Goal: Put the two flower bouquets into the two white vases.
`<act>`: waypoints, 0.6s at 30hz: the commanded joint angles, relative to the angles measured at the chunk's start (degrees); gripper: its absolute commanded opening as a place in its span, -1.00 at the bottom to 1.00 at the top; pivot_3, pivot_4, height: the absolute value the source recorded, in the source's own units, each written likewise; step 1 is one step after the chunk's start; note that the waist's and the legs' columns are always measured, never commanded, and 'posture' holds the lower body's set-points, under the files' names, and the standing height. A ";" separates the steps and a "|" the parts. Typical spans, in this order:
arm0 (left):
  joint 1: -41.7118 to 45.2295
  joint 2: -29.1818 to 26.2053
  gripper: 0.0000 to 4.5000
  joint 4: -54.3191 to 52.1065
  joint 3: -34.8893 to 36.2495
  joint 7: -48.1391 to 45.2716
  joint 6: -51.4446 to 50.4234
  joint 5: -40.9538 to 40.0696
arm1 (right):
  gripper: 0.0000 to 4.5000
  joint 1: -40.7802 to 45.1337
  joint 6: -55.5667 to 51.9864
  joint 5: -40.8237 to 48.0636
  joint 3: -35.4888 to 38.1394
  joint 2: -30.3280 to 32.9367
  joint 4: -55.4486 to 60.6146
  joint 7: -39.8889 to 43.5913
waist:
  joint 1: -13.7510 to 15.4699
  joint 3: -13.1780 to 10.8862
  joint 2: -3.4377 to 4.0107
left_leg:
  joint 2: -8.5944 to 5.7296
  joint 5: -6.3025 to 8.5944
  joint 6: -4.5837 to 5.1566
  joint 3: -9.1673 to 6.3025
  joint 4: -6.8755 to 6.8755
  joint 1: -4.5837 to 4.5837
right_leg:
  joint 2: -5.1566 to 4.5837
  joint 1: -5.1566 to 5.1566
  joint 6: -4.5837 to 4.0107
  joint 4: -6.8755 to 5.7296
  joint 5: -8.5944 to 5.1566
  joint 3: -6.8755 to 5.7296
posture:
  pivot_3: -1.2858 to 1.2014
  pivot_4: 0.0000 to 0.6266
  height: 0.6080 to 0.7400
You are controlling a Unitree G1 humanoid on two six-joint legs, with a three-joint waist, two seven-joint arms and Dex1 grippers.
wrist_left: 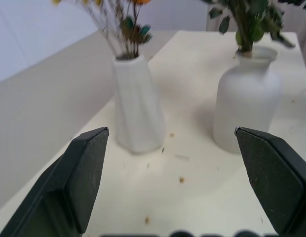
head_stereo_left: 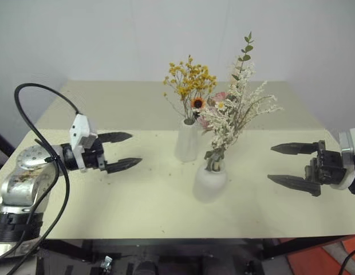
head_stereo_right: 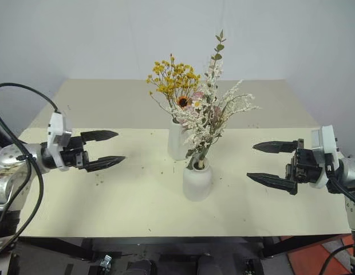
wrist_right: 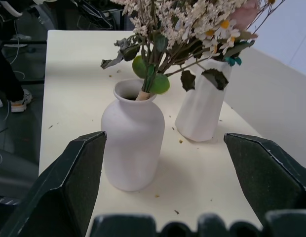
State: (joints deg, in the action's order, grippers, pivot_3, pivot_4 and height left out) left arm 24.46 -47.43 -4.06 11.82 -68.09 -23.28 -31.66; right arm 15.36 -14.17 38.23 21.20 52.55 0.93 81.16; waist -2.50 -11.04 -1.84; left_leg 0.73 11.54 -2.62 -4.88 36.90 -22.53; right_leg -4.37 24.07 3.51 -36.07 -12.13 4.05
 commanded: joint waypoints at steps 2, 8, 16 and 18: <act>-1.86 -1.81 0.99 -2.02 4.20 0.31 1.34 -1.17 | 1.00 -0.64 1.32 -0.03 2.16 0.67 0.32 -0.29 | 0.17 0.00 0.00 | 0.01 0.00 0.00 0.00 0.00 0.01 | 0.01 -0.01 0.00 0.00 0.00 -0.01 | 0.03 -0.52 1.00; -6.49 -1.78 0.99 -5.99 6.33 1.78 0.26 -2.15 | 1.00 -2.97 0.74 0.36 3.04 0.64 1.39 -0.81 | 0.09 -0.01 0.01 | 0.02 0.01 0.01 0.01 -0.01 -0.02 | 0.00 0.02 -0.01 0.02 -0.01 -0.01 | 0.03 -0.52 1.00; -9.76 -0.89 0.99 -9.69 6.83 4.56 -0.98 -3.84 | 1.00 -4.70 0.21 0.50 3.79 0.96 2.24 -1.70 | 0.02 -0.01 0.00 | 0.04 0.01 0.01 0.02 -0.01 0.03 | 0.02 0.00 -0.03 -0.01 -0.01 0.00 | 0.03 -0.52 1.00; -9.91 -1.01 0.99 -9.91 6.93 4.74 -1.13 -4.13 | 1.00 -4.96 0.17 0.42 3.67 0.78 2.52 -1.99 | 0.03 -0.01 0.01 | 0.04 0.01 0.01 0.02 -0.01 0.04 | 0.03 -0.01 -0.03 -0.01 -0.01 -0.01 | 0.03 -0.52 1.00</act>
State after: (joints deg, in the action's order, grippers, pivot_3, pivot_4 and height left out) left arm 14.74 -47.95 -12.07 16.94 -63.71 -24.18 -34.26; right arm 10.46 -14.15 37.84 23.07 52.55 1.75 79.55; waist -2.47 -11.04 -1.83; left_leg 0.77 11.55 -2.62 -4.85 36.89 -22.49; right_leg -4.34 24.06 3.48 -36.08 -12.14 4.04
